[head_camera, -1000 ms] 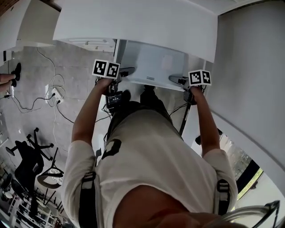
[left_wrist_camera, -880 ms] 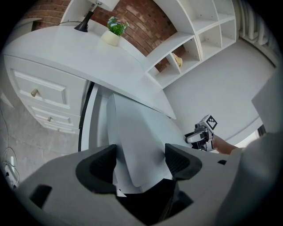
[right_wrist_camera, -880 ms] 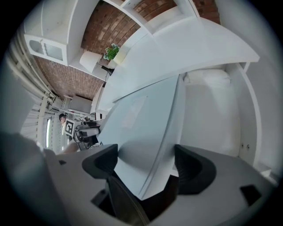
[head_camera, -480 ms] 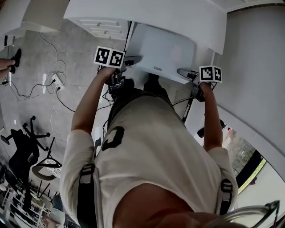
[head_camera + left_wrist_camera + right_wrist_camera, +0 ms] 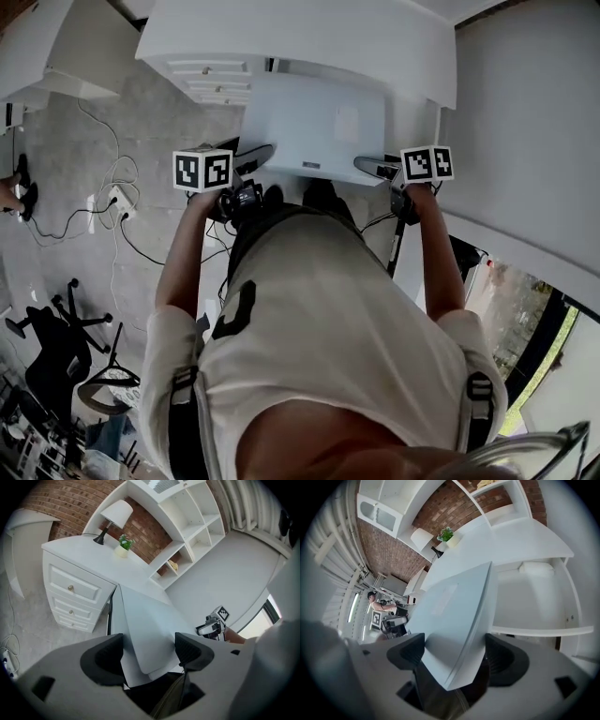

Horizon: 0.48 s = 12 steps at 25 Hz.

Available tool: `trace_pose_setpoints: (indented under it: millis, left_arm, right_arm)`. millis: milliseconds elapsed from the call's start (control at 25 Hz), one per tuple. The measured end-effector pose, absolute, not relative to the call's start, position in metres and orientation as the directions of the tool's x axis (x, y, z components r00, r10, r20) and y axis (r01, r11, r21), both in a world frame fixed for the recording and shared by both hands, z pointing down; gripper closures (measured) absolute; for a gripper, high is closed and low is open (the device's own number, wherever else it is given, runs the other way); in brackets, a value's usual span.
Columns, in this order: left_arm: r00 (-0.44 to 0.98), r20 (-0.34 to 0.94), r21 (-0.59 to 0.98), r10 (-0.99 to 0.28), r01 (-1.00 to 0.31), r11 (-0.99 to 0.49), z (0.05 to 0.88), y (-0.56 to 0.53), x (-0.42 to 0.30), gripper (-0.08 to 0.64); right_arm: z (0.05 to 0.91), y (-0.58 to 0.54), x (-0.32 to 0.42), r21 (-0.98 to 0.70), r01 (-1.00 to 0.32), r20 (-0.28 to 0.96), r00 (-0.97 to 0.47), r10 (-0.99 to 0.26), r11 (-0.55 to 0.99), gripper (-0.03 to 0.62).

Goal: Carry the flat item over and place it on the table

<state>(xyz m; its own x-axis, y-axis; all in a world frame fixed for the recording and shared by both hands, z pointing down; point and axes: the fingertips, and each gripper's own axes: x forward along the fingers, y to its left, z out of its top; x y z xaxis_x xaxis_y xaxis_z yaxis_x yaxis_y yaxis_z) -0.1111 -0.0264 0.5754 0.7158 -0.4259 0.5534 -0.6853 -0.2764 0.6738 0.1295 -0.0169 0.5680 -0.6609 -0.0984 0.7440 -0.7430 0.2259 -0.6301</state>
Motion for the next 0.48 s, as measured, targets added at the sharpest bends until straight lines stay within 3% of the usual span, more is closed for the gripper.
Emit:
trace_pose_setpoints:
  millis: [480]
  left_arm:
    - [0.714, 0.504, 0.654, -0.487, -0.683, -0.325, 0.545, -0.009, -0.133, 0.222]
  right_arm:
    - [0.543, 0.009, 0.109, -0.655, -0.724, 0.698, -0.689, -0.194, 0.215, 0.209]
